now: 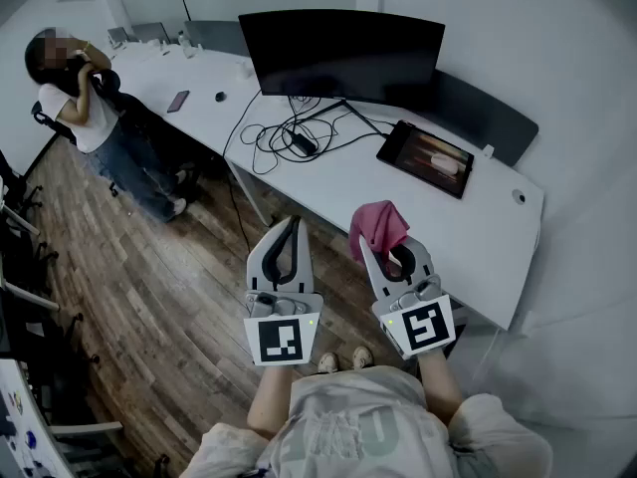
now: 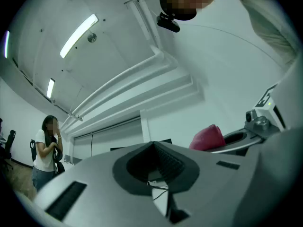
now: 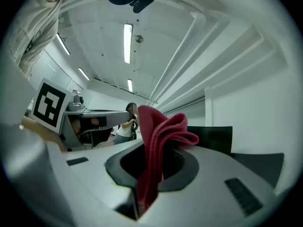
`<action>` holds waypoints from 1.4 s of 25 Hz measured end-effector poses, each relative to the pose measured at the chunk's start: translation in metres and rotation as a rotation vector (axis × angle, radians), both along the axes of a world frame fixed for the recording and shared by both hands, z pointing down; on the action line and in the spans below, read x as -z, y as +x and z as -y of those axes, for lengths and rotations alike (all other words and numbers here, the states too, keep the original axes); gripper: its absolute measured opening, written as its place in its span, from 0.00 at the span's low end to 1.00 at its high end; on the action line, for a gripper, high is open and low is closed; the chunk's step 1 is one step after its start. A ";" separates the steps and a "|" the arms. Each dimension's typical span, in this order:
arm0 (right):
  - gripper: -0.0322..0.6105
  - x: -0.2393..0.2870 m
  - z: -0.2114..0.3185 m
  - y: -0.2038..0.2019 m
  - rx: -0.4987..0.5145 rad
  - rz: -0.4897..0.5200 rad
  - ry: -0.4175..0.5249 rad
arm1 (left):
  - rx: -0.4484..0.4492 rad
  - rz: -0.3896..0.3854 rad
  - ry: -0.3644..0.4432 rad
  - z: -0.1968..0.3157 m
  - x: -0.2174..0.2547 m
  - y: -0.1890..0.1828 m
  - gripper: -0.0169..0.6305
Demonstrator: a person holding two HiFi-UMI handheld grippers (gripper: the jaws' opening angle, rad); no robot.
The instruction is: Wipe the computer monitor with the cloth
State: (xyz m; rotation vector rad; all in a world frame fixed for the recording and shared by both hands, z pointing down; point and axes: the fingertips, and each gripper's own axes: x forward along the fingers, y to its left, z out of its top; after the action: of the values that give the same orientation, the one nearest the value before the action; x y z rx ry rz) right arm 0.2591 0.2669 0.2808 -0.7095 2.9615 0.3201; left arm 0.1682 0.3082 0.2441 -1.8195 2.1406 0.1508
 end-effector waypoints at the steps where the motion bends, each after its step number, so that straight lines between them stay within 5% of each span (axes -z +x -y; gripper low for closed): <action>1: 0.13 0.000 0.000 0.000 -0.010 -0.002 0.008 | -0.002 -0.001 0.002 -0.001 0.001 -0.002 0.05; 12: 0.13 -0.006 -0.012 -0.023 -0.071 -0.001 0.016 | -0.044 -0.015 0.010 -0.012 -0.006 -0.042 0.05; 20: 0.13 0.005 0.030 -0.041 -0.100 0.054 0.065 | -0.076 -0.028 0.013 0.033 -0.021 -0.074 0.05; 28: 0.13 0.023 0.145 -0.108 -0.057 0.110 0.099 | -0.067 -0.004 -0.005 0.144 -0.024 -0.121 0.05; 35: 0.13 0.042 0.268 -0.183 0.008 0.066 0.097 | -0.089 0.003 0.070 0.273 0.023 -0.179 0.05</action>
State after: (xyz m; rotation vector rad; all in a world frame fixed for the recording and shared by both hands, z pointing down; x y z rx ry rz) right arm 0.0759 -0.0011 0.2387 -0.6830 2.8641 0.4272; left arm -0.0107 0.0351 0.2210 -1.8741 2.0265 0.2404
